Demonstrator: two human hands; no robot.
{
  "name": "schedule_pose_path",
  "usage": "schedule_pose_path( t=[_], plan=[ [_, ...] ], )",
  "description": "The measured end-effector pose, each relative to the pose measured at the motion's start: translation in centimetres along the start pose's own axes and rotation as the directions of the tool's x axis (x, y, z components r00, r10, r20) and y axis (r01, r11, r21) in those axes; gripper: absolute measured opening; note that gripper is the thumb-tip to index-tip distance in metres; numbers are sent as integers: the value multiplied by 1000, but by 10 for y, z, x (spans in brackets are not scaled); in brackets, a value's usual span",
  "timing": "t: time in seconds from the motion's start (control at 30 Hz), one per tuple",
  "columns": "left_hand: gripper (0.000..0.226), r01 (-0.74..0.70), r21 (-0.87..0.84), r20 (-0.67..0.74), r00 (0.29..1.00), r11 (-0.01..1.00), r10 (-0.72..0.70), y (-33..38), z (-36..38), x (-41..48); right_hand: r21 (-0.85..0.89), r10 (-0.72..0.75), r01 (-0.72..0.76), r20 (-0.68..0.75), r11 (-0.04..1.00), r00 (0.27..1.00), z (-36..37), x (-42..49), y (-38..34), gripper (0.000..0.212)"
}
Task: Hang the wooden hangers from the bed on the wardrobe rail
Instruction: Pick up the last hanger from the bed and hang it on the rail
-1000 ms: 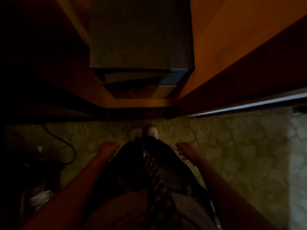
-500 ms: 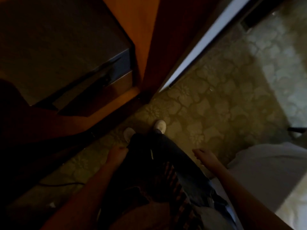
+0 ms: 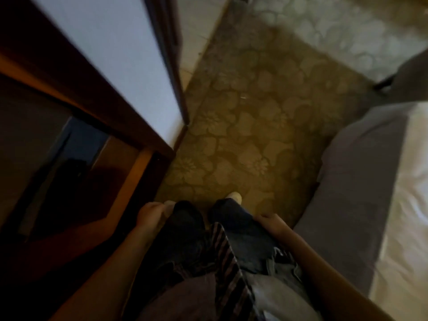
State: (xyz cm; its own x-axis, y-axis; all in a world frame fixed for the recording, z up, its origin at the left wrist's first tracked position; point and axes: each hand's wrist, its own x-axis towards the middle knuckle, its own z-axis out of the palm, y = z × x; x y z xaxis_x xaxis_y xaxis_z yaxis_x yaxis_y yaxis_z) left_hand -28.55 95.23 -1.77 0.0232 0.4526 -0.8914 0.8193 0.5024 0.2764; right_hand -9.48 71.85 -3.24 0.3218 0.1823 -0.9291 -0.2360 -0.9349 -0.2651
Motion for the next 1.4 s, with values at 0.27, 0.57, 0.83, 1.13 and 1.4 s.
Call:
schedule_pose_path(
  t=[0.27, 0.57, 0.83, 1.13, 1.4],
  plan=[
    [26, -232, 251, 84, 972, 940, 218, 82, 103, -16, 370, 103, -33, -173, 928, 979, -95, -6, 66, 31],
    [21, -386, 531, 304, 918, 754, 255, 181, 228, -15, 814, 406, -29, -259, 581, 876, -153, -6, 137, 33],
    [12, -483, 719, 479, 865, 500, 146, 279, 354, -18, 948, 516, -18, -157, 318, 842, -162, -5, 132, 30],
    [24, -649, 760, 649, 759, -18, 57, 343, 513, -57, 956, 668, 108, 107, -272, 736, -154, -17, 124, 15],
    [30, -703, 688, 718, 695, -177, 31, 328, 632, -118, 921, 674, 138, 159, -365, 722, -191, -9, 192, 25]
  ],
)
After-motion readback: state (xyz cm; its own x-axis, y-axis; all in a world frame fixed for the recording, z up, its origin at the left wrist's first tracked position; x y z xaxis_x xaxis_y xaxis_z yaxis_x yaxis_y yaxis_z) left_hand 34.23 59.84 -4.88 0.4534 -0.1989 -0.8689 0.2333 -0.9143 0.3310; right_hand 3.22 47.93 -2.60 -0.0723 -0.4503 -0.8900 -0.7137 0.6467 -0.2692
